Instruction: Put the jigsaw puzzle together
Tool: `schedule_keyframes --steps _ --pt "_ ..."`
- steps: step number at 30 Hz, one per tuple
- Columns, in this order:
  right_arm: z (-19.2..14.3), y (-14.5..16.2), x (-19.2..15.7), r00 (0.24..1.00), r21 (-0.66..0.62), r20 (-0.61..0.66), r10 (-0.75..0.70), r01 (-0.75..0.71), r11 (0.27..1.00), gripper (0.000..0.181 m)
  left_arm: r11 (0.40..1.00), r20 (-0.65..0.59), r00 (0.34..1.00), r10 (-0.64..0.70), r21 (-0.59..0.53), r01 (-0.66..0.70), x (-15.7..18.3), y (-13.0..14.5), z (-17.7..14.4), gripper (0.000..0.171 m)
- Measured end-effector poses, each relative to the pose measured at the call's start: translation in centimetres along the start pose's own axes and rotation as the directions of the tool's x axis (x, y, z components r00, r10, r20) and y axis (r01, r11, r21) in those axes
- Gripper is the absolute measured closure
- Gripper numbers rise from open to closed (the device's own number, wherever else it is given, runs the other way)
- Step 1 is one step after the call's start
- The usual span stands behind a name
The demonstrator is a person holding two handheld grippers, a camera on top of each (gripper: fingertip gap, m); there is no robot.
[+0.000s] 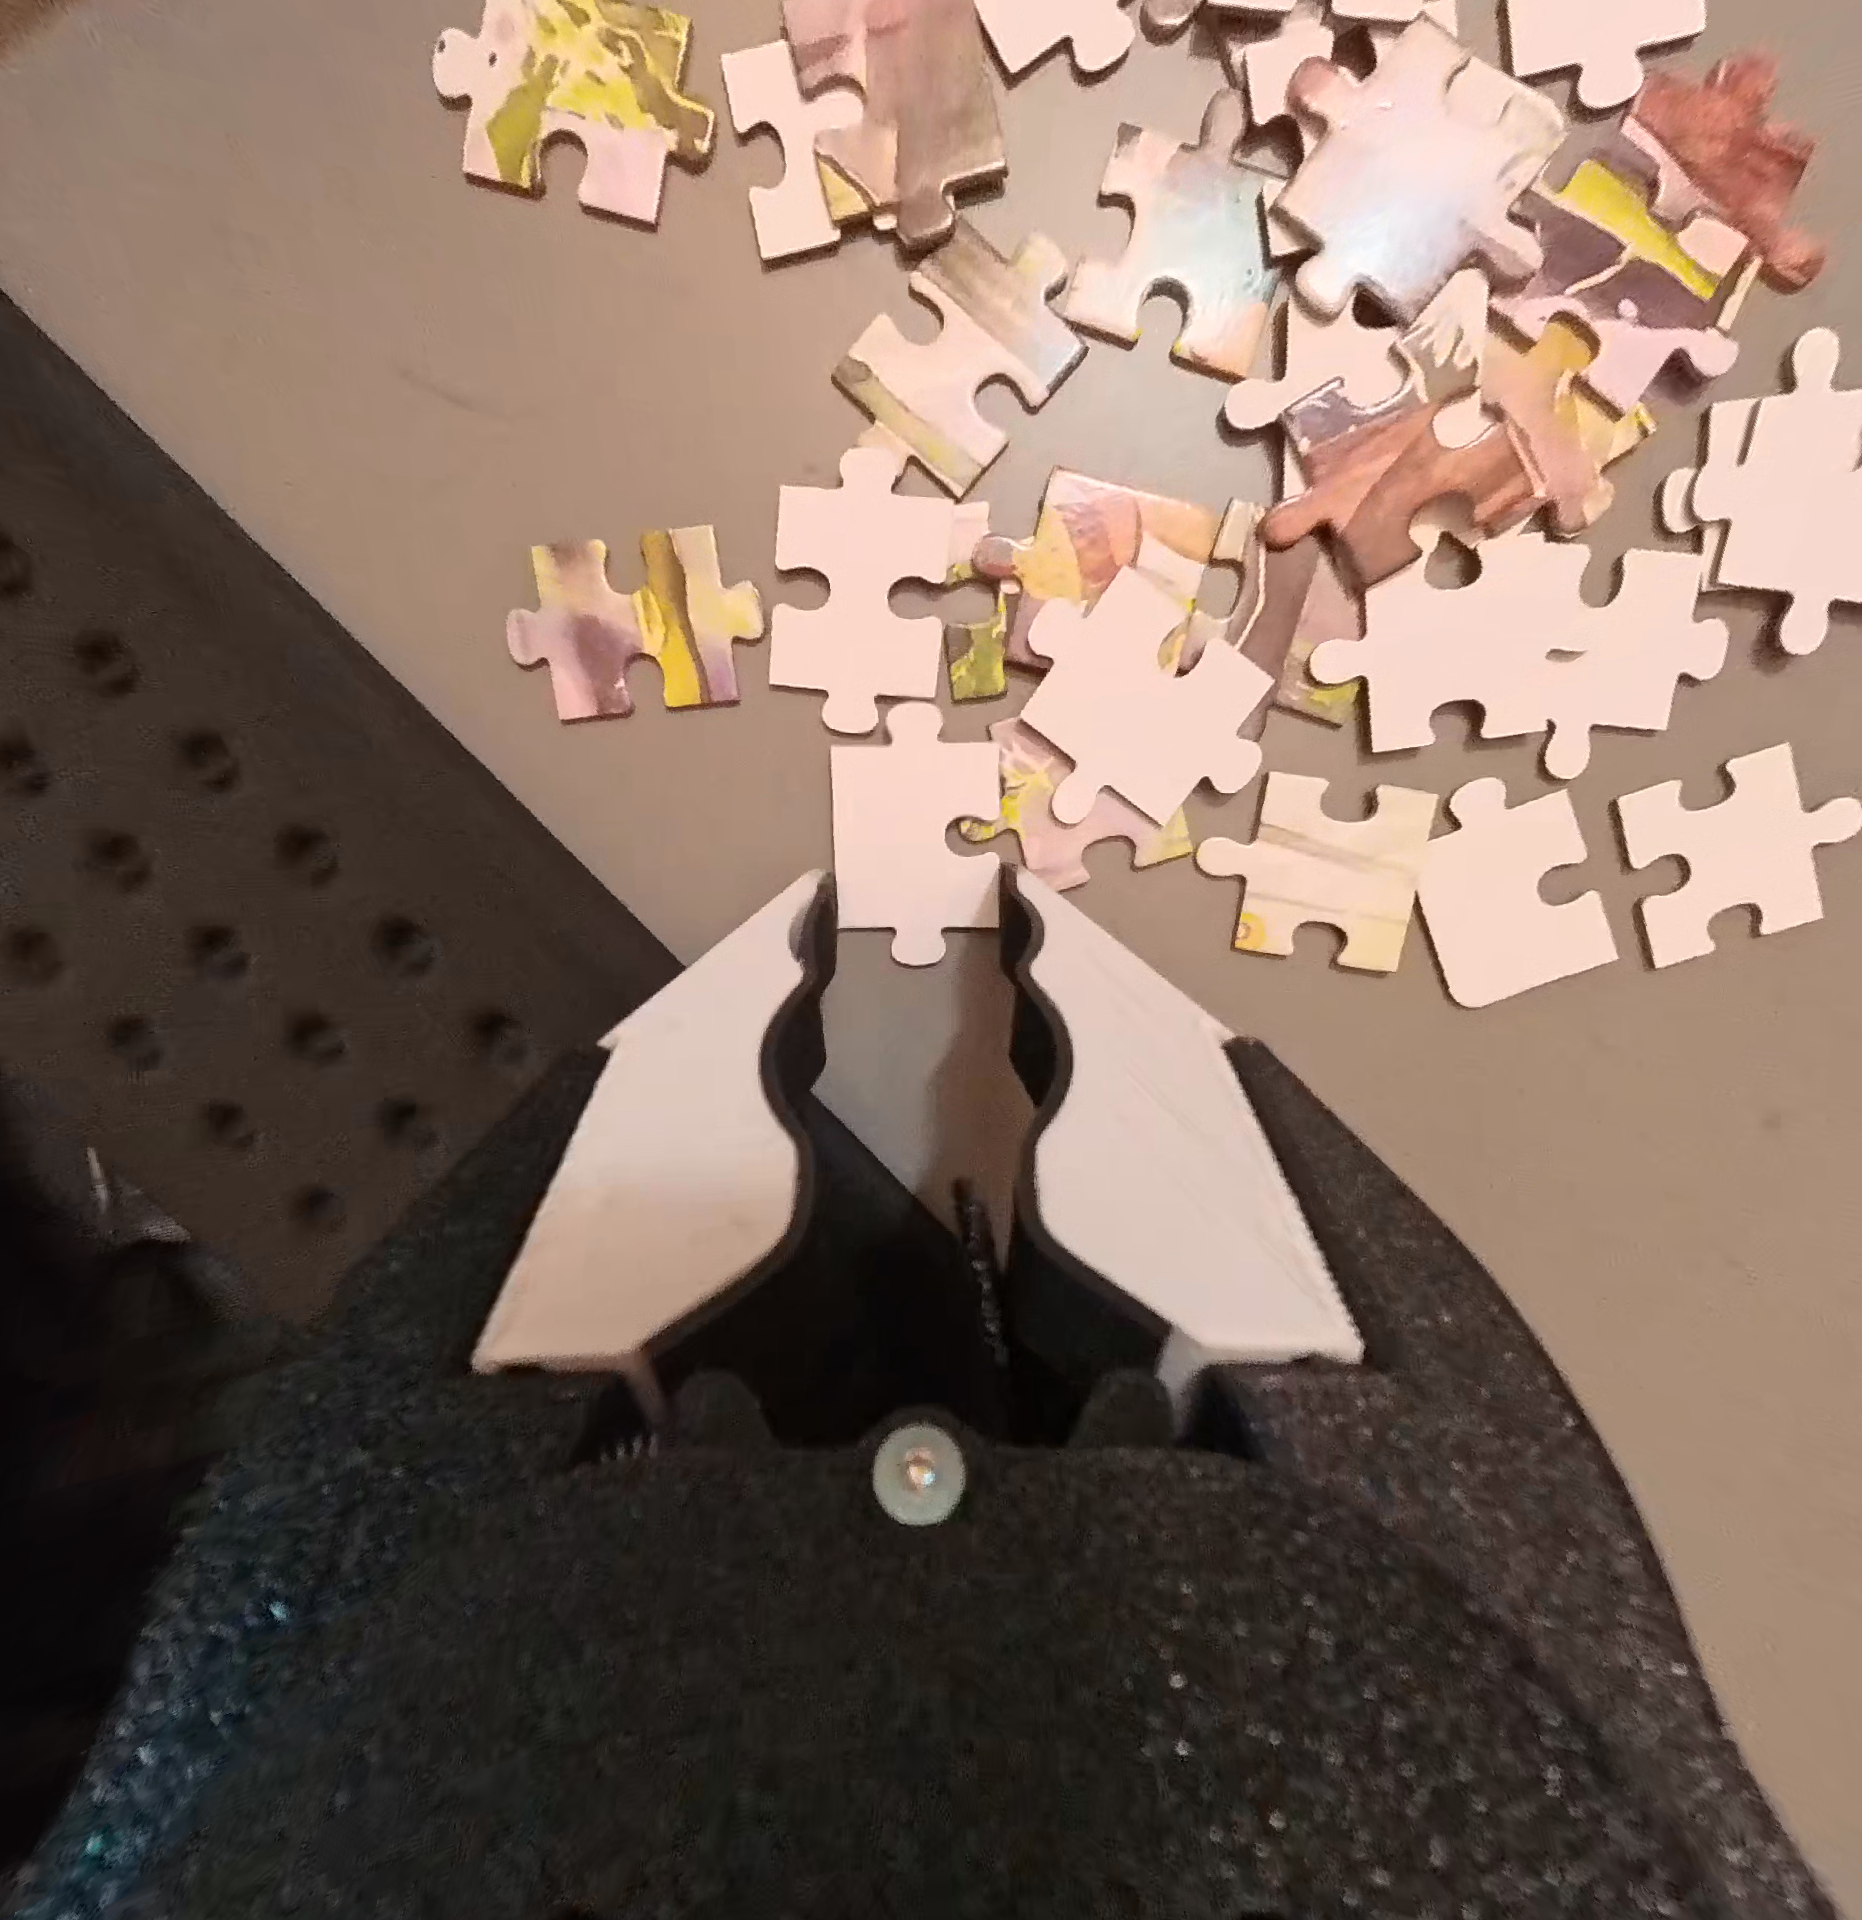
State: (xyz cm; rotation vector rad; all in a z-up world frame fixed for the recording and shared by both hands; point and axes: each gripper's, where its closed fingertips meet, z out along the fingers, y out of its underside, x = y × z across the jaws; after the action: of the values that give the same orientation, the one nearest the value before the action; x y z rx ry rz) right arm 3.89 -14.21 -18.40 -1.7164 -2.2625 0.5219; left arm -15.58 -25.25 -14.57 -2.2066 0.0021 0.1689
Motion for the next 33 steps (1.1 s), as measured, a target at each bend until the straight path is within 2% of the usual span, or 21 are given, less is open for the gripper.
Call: schedule_keyframes --steps 4,6,8,9,11,12,13,14,18,21,24,26,28,33 --pt "-0.5 -0.6 0.0 0.999 0.049 -0.003 -0.052 0.052 0.997 0.15 1.0 -0.003 1.0 0.0 -0.001 0.0 0.1 0.0 0.0 0.171" --pt "-1.9 -2.9 -0.9 0.994 0.227 0.101 -0.037 0.013 0.974 0.15 1.0 -0.02 1.0 -0.003 0.011 0.003 0.4 -0.3 0.0 0.171" --pt "-4.9 -6.6 -2.1 0.95 0.468 0.311 -0.018 -0.137 0.873 0.15 0.998 -0.074 0.997 0.009 0.055 -0.005 1.6 -1.2 -0.4 0.17" --pt "-7.2 -8.4 -2.9 0.89 0.563 0.455 -0.041 -0.252 0.787 0.15 0.996 -0.113 0.993 0.02 0.087 -0.01 2.5 -1.9 -0.7 0.169" --pt "-12.6 -11.4 -4.0 0.69 0.639 0.701 -0.18 -0.496 0.588 0.15 0.989 -0.19 0.981 0.041 0.146 -0.013 4.3 -3.0 -1.3 0.167" --pt "-15.0 -12.2 -4.4 0.578 0.628 0.768 -0.276 -0.594 0.503 0.151 0.985 -0.226 0.973 0.053 0.172 -0.014 5.1 -3.5 -1.7 0.165" --pt "-16.5 -12.9 -4.3 0.485 0.59 0.807 -0.336 -0.67 0.451 0.15 0.98 -0.256 0.964 0.063 0.199 -0.011 5.8 -4.0 -2.1 0.163" --pt "-17.0 -13.4 -4.2 0.411 0.541 0.837 -0.361 -0.722 0.432 0.151 0.973 -0.285 0.956 0.068 0.231 -0.001 6.4 -4.6 -2.6 0.16" --pt "-17.1 -14.6 -4.1 0.164 0.356 0.889 -0.428 -0.836 0.418 0.15 0.914 -0.373 0.923 0.089 0.399 0.073 7.8 -7.7 -5.5 0.137" --pt "-16.3 -15.3 -4.9 0.046 0.26 0.9 -0.433 -0.855 0.449 0.149 0.849 -0.353 0.925 0.14 0.524 0.071 8.1 -9.5 -7.5 0.13" --pt "-14.6 -16.2 -6.8 0.037 0.244 0.924 -0.381 -0.823 0.513 0.15 0.803 -0.315 0.932 0.177 0.594 0.048 8.5 -10.2 -8.4 0.123" --pt "-14.1 -16.7 -7.8 0.008 0.227 0.927 -0.376 -0.81 0.541 0.15 0.779 -0.286 0.941 0.179 0.625 0.041 8.5 -10.7 -8.9 0.108" --pt "-12.8 -17.2 -8.8 0.006 0.209 0.941 -0.337 -0.796 0.568 0.151 0.759 -0.265 0.95 0.168 0.65 0.047 8.3 -11.2 -9.4 0.1" --pt "-9.9 -17.9 -10.5 0.022 0.167 0.972 -0.232 -0.76 0.629 0.151 0.753 -0.262 0.947 0.185 0.657 0.035 8.7 -11.3 -9.6 0.1"
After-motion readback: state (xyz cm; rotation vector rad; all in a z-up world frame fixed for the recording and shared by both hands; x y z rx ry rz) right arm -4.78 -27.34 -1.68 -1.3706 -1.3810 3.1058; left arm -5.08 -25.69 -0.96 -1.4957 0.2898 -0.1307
